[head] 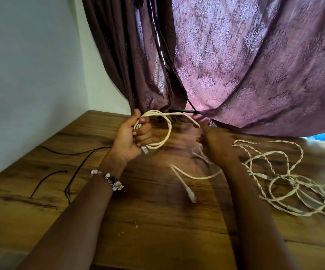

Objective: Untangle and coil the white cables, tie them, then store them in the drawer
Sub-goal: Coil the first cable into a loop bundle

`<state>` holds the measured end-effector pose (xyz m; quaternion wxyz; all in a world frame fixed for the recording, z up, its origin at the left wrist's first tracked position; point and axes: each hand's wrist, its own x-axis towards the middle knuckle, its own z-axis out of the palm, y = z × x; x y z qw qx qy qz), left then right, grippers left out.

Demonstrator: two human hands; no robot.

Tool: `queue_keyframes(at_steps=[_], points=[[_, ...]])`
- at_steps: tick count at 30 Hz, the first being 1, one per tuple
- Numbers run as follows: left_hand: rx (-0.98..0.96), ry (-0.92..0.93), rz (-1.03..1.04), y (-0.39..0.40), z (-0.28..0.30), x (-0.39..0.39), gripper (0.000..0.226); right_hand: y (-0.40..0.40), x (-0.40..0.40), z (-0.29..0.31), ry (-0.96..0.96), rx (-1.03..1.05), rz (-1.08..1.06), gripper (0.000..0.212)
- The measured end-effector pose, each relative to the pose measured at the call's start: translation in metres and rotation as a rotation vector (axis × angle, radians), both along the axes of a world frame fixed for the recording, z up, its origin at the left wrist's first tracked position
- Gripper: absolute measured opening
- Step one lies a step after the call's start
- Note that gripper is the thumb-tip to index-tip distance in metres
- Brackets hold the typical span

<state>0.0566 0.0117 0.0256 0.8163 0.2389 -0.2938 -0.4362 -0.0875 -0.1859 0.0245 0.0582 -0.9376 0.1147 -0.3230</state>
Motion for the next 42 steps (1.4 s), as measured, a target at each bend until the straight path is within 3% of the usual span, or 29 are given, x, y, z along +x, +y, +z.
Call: queue_keyframes(at_steps=[3, 7, 10, 13, 16, 18, 22, 26, 29, 33, 35, 38, 40, 42], points=[[-0.161, 0.069, 0.010, 0.005, 0.001, 0.005, 0.039, 0.014, 0.006, -0.007, 0.323, -0.203, -0.173, 0.073], [-0.258, 0.054, 0.008, 0.005, 0.001, 0.006, 0.029, 0.043, 0.011, -0.004, 0.440, -0.366, -0.228, 0.062], [-0.227, -0.016, 0.046, 0.002, 0.002, 0.001, 0.024, 0.069, 0.010, 0.005, 0.551, -0.484, -0.150, 0.047], [-0.126, -0.075, 0.169, -0.005, 0.003, -0.004, 0.030, 0.091, 0.009, 0.014, 0.397, -0.512, 0.027, 0.029], [0.084, -0.240, 0.339, -0.008, 0.003, -0.011, 0.054, 0.092, 0.013, 0.009, 0.160, -0.596, 0.228, 0.015], [0.191, -0.354, 0.344, -0.012, 0.003, -0.019, 0.059, 0.088, 0.016, 0.005, 0.132, -0.515, 0.288, 0.021], [0.476, -0.651, 0.588, -0.021, -0.006, -0.023, 0.020, 0.080, 0.017, 0.008, 0.000, -0.269, 0.449, 0.028], [0.595, -1.031, 0.562, -0.019, -0.013, -0.025, 0.014, 0.064, 0.013, 0.022, -0.015, -0.147, 0.448, 0.027], [0.557, -0.845, 0.532, -0.021, -0.009, -0.028, 0.020, 0.049, 0.001, 0.030, -0.009, -0.007, 0.351, 0.030], [0.403, -0.446, 0.235, -0.015, -0.003, -0.017, 0.027, 0.023, -0.012, 0.029, -0.062, 0.071, 0.301, 0.025], [0.298, -0.347, 0.114, -0.010, -0.004, -0.011, 0.030, 0.017, -0.017, 0.030, -0.088, 0.321, 0.295, 0.023], [0.217, -0.339, 0.015, -0.008, -0.007, -0.011, 0.036, 0.023, -0.019, 0.033, -0.241, 0.872, 0.388, 0.017], [0.223, -0.398, -0.020, -0.009, -0.009, -0.015, 0.028, 0.030, -0.016, 0.034, -0.355, 1.018, 0.402, 0.015], [0.255, -0.440, -0.034, -0.009, -0.009, -0.018, 0.034, 0.034, -0.012, 0.033, -0.398, 1.035, 0.390, 0.013]])
